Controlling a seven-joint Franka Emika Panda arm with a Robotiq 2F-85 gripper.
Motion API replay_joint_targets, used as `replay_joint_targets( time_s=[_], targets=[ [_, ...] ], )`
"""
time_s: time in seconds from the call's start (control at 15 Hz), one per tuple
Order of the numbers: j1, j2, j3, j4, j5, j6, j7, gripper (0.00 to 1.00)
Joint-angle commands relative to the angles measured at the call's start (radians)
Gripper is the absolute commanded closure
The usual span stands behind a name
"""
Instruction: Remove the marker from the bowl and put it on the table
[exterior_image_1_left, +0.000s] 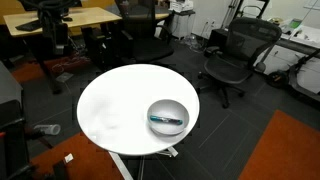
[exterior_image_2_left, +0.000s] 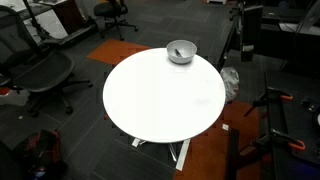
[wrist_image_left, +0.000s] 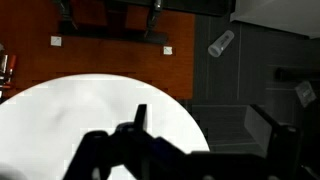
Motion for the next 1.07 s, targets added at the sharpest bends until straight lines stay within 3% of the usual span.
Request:
replay_joint_targets(
  time_s=[0.0, 0.47, 1.0],
  targets=[
    [-0.024, 0.0, 0.023, 0.002, 0.003, -0.002, -0.003, 0.0],
    [-0.024, 0.0, 0.023, 0.002, 0.003, -0.002, -0.003, 0.0],
    [-0.079, 0.08, 0.003, 0.064, -0.004, 0.111, 0.049, 0.0]
  ],
)
